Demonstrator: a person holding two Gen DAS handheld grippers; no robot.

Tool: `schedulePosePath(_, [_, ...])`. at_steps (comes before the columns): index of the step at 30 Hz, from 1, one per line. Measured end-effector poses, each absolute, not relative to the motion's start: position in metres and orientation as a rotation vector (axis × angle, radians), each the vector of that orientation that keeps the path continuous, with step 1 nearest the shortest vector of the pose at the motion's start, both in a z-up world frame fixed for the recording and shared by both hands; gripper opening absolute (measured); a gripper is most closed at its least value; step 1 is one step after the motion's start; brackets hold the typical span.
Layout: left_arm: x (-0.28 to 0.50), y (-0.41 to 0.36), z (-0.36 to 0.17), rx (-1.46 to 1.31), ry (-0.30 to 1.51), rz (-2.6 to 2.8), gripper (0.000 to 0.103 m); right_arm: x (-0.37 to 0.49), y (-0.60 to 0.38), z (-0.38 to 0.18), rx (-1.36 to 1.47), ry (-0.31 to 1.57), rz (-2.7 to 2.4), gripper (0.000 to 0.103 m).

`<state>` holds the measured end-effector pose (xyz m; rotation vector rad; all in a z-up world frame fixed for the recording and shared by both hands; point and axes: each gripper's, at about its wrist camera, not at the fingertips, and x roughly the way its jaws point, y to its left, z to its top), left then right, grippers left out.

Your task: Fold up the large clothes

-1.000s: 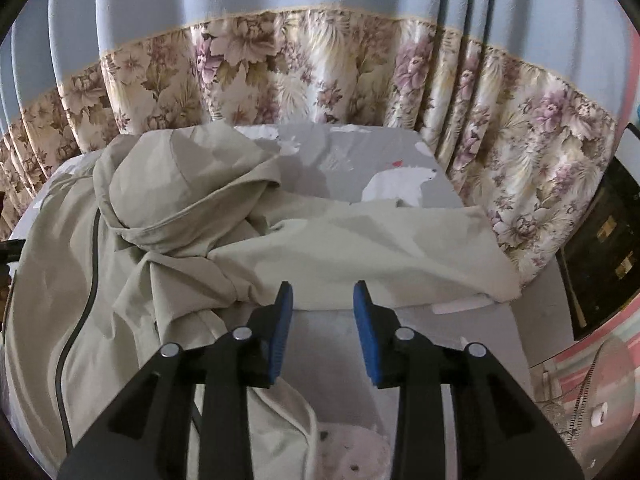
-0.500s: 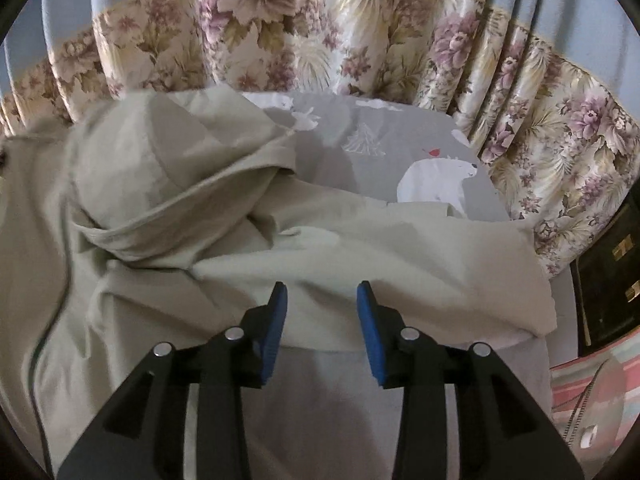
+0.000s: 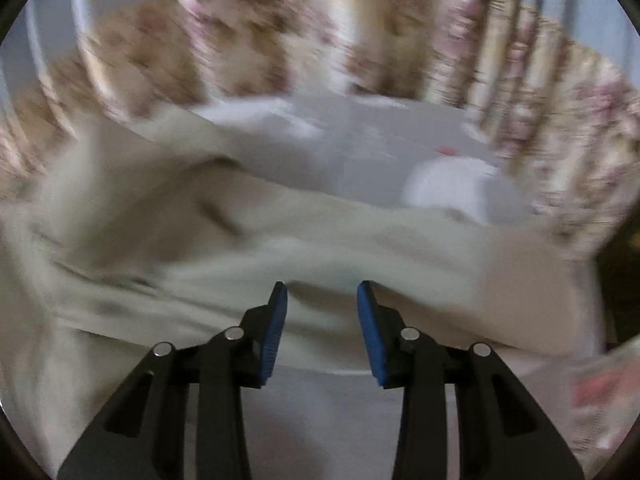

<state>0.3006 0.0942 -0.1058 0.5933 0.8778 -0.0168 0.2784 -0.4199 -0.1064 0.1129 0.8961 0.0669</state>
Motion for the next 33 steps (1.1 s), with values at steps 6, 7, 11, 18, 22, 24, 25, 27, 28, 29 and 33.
schedulePosePath(6, [0.305, 0.111, -0.133, 0.29, 0.88, -0.045, 0.046, 0.305, -0.38, -0.088, 0.16, 0.869, 0.224, 0.049])
schedulePosePath(7, [0.303, 0.112, -0.136, 0.273, 0.878, -0.044, 0.052, 0.311, -0.375, -0.088, 0.174, 0.87, 0.244, 0.049])
schedulePosePath(11, [0.309, 0.113, -0.144, 0.157, 0.864, -0.066, 0.054, 0.336, -0.35, -0.092, 0.147, 0.905, 0.272, 0.049])
schedulePosePath(18, [0.347, 0.099, -0.149, 0.188, 0.873, -0.134, 0.012, 0.369, -0.325, -0.117, 0.067, 1.035, 0.333, 0.017])
schedulePosePath(22, [0.363, 0.076, -0.124, 0.444, 0.788, -0.062, 0.01, 0.371, -0.304, -0.111, -0.163, 1.003, 0.254, 0.014])
schedulePosePath(24, [0.365, 0.067, -0.099, 0.568, 0.708, -0.02, 0.011, 0.372, -0.306, -0.094, -0.234, 0.937, 0.176, 0.012])
schedulePosePath(25, [0.364, 0.064, -0.092, 0.625, 0.673, 0.005, 0.011, 0.374, -0.31, -0.087, -0.256, 0.91, 0.14, 0.011])
schedulePosePath(27, [0.363, 0.059, -0.081, 0.718, 0.619, 0.042, 0.011, 0.384, -0.322, -0.072, -0.269, 0.874, 0.076, 0.011])
schedulePosePath(28, [0.362, 0.054, -0.077, 0.795, 0.579, 0.078, 0.011, 0.389, -0.328, -0.065, -0.267, 0.853, 0.046, 0.01])
schedulePosePath(29, [0.36, 0.05, -0.078, 0.86, 0.551, 0.106, 0.011, 0.394, -0.333, -0.058, -0.274, 0.832, 0.014, 0.01])
schedulePosePath(33, [0.35, 0.033, -0.109, 1.27, 0.385, 0.299, 0.02, 0.432, -0.362, -0.014, -0.194, 0.657, -0.15, 0.005])
